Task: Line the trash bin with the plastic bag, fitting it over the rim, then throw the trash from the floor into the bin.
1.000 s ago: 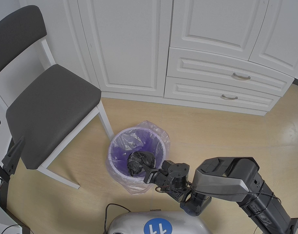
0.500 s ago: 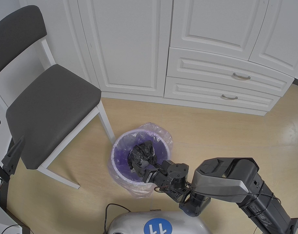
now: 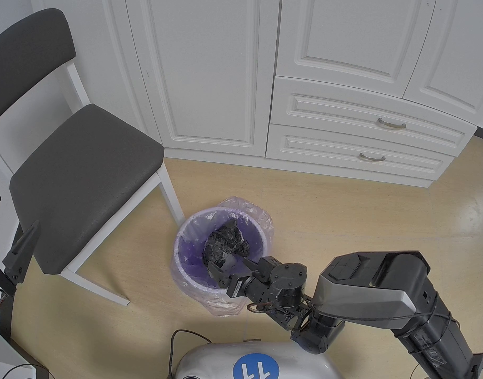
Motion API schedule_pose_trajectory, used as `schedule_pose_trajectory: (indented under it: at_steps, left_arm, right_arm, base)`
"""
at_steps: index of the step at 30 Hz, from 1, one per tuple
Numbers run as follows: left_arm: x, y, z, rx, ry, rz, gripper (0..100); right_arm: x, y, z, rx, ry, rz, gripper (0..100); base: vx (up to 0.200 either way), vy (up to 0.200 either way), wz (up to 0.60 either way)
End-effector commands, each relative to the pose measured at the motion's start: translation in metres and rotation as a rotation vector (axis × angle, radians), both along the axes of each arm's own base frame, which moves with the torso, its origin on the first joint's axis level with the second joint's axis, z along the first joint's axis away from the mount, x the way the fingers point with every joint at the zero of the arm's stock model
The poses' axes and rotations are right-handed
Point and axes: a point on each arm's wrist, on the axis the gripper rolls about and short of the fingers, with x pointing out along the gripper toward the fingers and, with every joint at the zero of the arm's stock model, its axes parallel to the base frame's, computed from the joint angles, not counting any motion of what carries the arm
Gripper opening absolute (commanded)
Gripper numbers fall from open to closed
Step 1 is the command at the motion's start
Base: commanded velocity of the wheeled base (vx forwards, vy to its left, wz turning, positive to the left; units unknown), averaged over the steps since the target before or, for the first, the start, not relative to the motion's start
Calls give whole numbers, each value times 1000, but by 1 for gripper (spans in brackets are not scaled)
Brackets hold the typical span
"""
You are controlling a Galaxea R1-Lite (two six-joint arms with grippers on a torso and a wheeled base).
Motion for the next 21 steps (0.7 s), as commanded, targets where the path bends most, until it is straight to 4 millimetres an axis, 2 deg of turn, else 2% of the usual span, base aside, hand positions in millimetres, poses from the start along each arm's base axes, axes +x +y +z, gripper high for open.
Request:
schedule_pose_trajectory:
  at_steps: [1, 7, 11, 19, 21]
  left_arm:
    - [0, 0, 1, 0, -3, -1, 100]
    - [0, 0, 1, 0, -3, -1, 100]
    - [0, 0, 0, 0, -1, -1, 100]
    - [-1, 0, -1, 1, -2, -1, 100]
    - [-1, 0, 0, 1, -3, 0, 100]
  right_arm:
    - [-6, -3, 25, -8, -61, 7, 100]
    - [-11, -8, 52, -40, -131, 4, 100]
    - [-10, -12, 59, -102, -188, -44, 100]
    - [11, -28, 60, -318, -318, -212, 100]
    - [24, -36, 63, -370, -367, -244, 100]
  base:
    - [0, 0, 0]
    - [0, 0, 0]
    - [0, 0, 0]
    - [0, 0, 0]
    - [0, 0, 0]
